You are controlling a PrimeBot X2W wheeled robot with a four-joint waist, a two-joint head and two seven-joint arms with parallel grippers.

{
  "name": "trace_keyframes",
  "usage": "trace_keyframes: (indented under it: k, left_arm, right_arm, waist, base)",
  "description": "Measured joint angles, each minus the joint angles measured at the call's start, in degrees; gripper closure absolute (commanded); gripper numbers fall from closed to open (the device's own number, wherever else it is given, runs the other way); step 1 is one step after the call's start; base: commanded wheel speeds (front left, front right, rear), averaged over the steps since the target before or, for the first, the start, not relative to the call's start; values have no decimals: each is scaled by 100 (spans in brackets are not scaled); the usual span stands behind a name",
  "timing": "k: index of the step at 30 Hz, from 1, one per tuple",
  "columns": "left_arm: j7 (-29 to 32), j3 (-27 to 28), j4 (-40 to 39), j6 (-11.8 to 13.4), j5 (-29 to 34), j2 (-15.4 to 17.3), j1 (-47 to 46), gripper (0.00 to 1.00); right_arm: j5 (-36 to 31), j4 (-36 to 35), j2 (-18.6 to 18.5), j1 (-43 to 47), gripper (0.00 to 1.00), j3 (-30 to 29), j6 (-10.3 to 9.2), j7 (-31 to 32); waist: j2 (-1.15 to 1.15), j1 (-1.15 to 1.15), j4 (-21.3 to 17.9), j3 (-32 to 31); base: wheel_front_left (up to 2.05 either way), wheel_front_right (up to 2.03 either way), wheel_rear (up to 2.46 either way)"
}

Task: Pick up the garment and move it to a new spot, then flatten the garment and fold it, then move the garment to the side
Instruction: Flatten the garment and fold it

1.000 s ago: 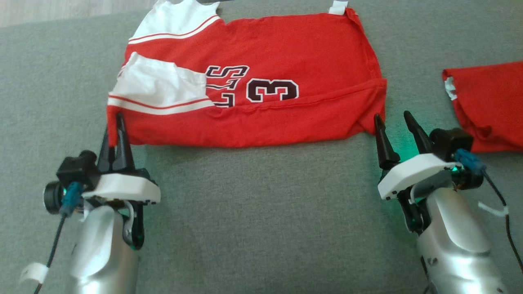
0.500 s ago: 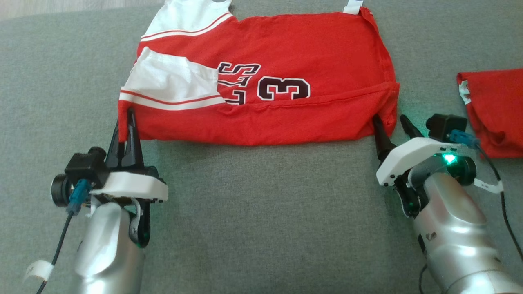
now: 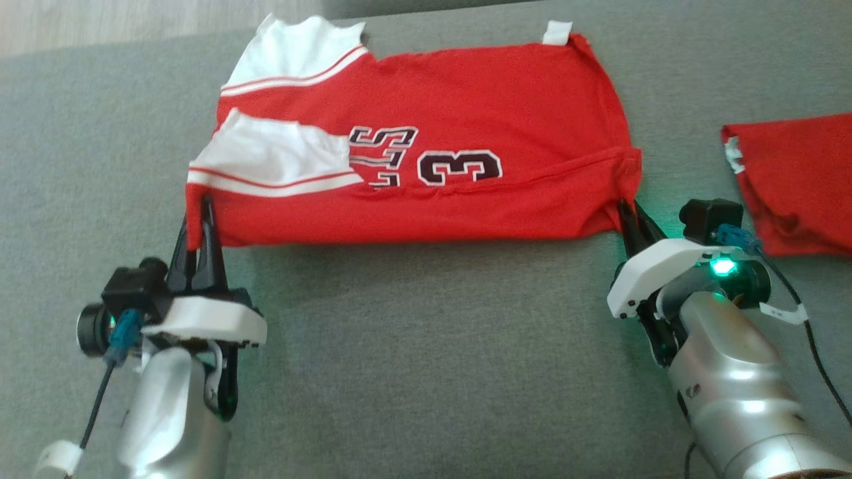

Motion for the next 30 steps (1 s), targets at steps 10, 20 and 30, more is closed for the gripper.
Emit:
trace_keyframes:
  k: [10,20,30]
  left_arm:
    - [0,148,-123,-1,42,19,433,100]
    - [0,145,-343,-59,74,5,1300,100]
    - [0,-14,-411,-47,33,-14,1623,12]
  right_arm:
    - [-334,-208,-2,214,100,-94,0,-71]
    - [-216,-998,-193,1199,100,100,0,654]
    - [8,-2297,-308,2221,0,-97,0,1226]
  waist:
    - [0,0,-232,-356]
    - [0,-1,-293,-824]
    - [0,-1,-278,-1017]
  base:
    - [0,0,0]
    - [0,0,0]
    - [0,0,0]
